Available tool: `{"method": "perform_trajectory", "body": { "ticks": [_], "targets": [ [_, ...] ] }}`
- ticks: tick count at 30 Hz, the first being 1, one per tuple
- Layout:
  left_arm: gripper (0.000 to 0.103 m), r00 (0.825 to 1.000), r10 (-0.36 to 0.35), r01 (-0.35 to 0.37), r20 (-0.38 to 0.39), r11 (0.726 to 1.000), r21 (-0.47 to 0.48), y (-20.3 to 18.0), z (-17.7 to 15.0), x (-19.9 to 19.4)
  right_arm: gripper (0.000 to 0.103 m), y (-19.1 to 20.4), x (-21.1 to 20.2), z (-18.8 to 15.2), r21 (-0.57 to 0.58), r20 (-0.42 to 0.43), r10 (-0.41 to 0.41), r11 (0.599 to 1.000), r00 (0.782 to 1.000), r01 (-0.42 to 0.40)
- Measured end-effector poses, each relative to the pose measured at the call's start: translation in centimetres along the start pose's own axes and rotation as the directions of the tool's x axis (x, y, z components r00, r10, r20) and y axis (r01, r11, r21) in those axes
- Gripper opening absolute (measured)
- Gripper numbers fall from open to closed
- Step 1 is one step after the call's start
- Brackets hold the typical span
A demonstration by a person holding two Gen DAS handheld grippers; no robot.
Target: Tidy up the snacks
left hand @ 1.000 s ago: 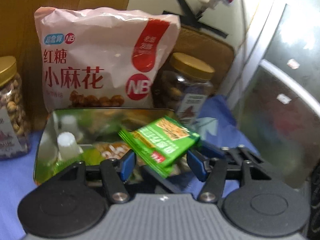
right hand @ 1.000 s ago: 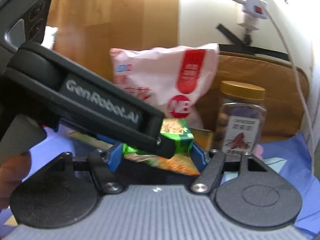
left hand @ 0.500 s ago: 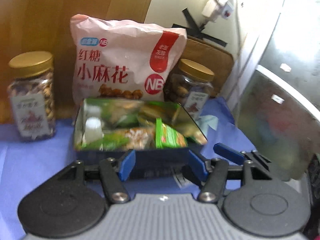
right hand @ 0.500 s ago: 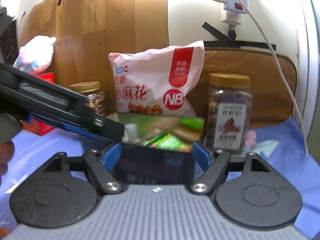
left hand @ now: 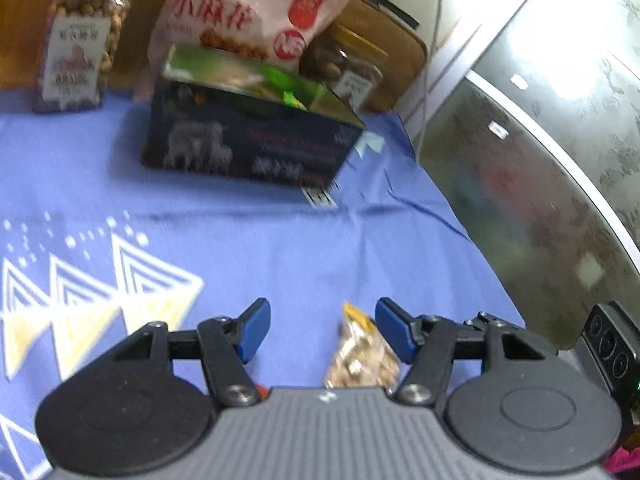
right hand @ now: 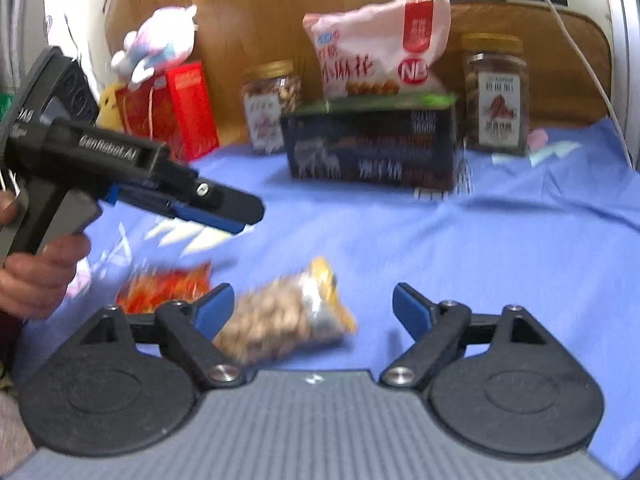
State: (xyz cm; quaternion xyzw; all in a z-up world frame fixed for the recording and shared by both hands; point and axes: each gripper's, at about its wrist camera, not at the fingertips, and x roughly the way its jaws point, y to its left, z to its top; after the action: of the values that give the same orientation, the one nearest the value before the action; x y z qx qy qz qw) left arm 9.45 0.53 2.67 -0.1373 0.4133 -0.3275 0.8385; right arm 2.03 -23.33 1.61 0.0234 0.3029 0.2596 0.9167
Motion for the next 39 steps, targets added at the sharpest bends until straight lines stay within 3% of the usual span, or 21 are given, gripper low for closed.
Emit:
{"method": "perform_trajectory", "body": {
  "ticks": [3, 5, 6, 11, 17, 29, 34, 39],
  "targets": [
    [0.06, 0.999, -0.023, 0.024, -0.027, 1.0, 0.021, -0.7, -0.9, 0.5, 0.087, 0.6, -0.9, -0.7, -0.004, -0.033, 0.04, 0.999, 0.999, -0.04],
    [0.06, 0.998, -0.034, 0.036, -0.048, 0.999, 0.029, -1.1, -1.4, 0.9, 0.08, 1.3, -0.9, -0.7, -0.014, -0.061, 0.076, 0.997, 0.995, -0.077],
    [0.06, 0.998, -0.042, 0.043, -0.055, 0.999, 0.033, -1.2, -1.6, 1.0, 0.071, 1.8, -0.9, -0.7, -0.031, -0.07, 0.079, 0.996, 0.994, -0.082],
    [0.06, 0.996, -0.045, 0.049, -0.082, 0.998, 0.048, -1.8, -2.7, 1.5, 0.054, 3.6, 0.5, -0.5, -0.145, -0.048, 0.005, 0.989, 0.999, -0.011],
    [0.06, 0.997, -0.037, 0.038, -0.063, 0.999, 0.008, -1.2, -2.4, 1.1, 0.053, 3.5, 1.5, 0.1, -0.175, 0.041, -0.099, 0.979, 0.994, 0.104],
    [0.06, 0.998, -0.032, 0.032, -0.05, 0.999, 0.007, -1.4, -2.0, 1.9, 0.058, 3.1, 2.2, -0.4, -0.163, 0.006, -0.065, 0.985, 0.998, 0.065],
    [0.06, 1.0, 0.003, -0.003, -0.014, 1.0, 0.018, -1.1, -1.4, 1.6, 0.043, 3.6, 3.9, 1.3, -0.222, 0.004, -0.058, 0.973, 0.998, 0.057],
    [0.06, 0.999, 0.04, -0.039, 0.032, 0.999, -0.032, 1.0, -0.6, 0.4, 0.043, 4.5, 5.9, 2.7, -0.265, 0.002, -0.012, 0.964, 1.0, 0.012]
  ]
}}
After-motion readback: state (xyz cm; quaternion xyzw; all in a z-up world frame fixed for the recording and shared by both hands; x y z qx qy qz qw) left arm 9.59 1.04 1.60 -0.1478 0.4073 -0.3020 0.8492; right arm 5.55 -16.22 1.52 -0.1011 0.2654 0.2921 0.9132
